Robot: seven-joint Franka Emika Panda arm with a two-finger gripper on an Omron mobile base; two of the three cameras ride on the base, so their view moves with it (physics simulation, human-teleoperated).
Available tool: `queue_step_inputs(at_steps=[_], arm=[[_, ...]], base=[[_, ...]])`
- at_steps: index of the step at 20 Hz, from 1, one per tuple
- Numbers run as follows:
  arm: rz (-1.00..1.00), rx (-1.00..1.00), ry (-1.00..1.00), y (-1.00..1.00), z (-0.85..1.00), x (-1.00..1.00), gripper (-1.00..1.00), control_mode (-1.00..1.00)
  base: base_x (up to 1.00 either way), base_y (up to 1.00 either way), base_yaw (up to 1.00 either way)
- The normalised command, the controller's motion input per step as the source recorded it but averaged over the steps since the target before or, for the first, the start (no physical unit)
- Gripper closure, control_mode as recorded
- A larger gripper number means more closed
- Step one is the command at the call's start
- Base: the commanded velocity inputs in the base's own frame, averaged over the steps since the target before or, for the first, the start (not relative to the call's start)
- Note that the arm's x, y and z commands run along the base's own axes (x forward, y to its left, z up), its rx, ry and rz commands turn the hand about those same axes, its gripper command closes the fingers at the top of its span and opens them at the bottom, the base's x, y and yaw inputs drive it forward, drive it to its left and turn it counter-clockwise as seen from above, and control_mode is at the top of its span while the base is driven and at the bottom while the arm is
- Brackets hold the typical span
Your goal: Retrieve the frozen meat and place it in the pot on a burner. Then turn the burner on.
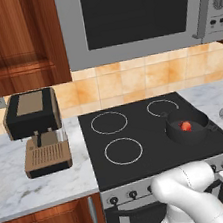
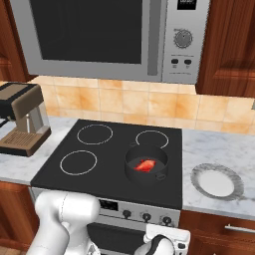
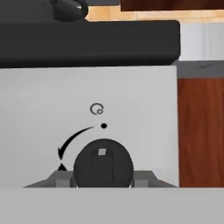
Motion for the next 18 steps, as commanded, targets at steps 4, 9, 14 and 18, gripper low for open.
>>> queue_step_inputs(at_steps=[4, 9, 14, 18], arm=[[0.0, -0.11, 0.01, 0.0, 0.0, 0.0, 1.0, -1.0], [0.01, -0.38, 0.0, 0.02, 0.0, 0.0, 1.0, -1.0], [0.03, -0.59, 0.01, 0.11, 0.0, 0.0, 1.0, -1.0], [0.0, -0.48, 0.09, 0.03, -0.05, 0.0, 1.0, -1.0]], base=[[0.0, 0.0, 0.0], [0.0, 0.0, 0.0], [0.0, 0.0, 0.0], [0.0, 0.0, 0.0]])
